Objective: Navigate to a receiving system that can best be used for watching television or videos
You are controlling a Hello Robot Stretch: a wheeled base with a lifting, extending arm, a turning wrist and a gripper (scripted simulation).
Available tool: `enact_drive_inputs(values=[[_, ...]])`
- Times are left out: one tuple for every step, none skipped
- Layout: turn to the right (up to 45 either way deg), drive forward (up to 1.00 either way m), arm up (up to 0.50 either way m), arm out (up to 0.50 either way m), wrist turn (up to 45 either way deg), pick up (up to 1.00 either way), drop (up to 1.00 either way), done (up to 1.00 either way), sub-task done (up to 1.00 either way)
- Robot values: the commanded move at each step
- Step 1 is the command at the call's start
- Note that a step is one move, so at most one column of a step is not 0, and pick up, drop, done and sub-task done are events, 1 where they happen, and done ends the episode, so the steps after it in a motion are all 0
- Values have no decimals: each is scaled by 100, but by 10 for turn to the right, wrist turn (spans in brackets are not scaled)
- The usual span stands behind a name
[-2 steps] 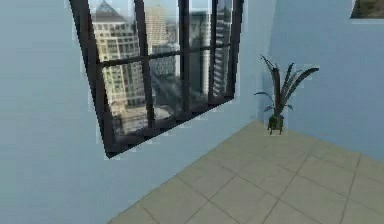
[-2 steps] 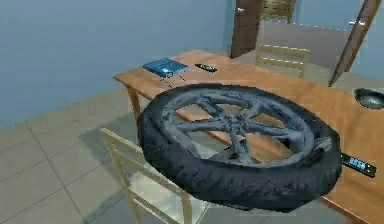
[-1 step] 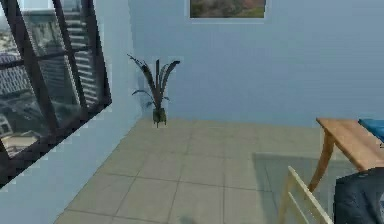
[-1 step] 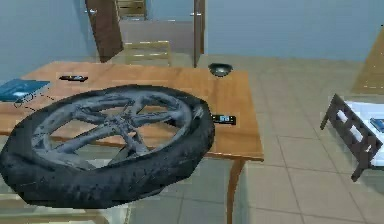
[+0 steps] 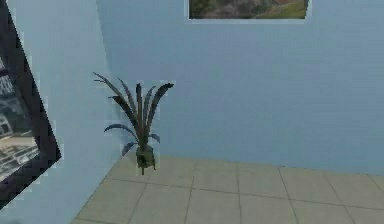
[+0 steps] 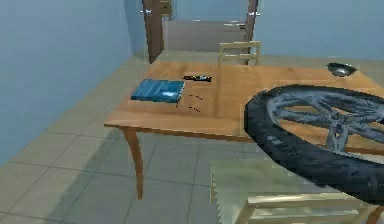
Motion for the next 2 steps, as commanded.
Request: enact_drive_inputs(values=[[240,0,0,0,0,0,0,0,0],[0,5,0,0,0,0,0,0,0]])
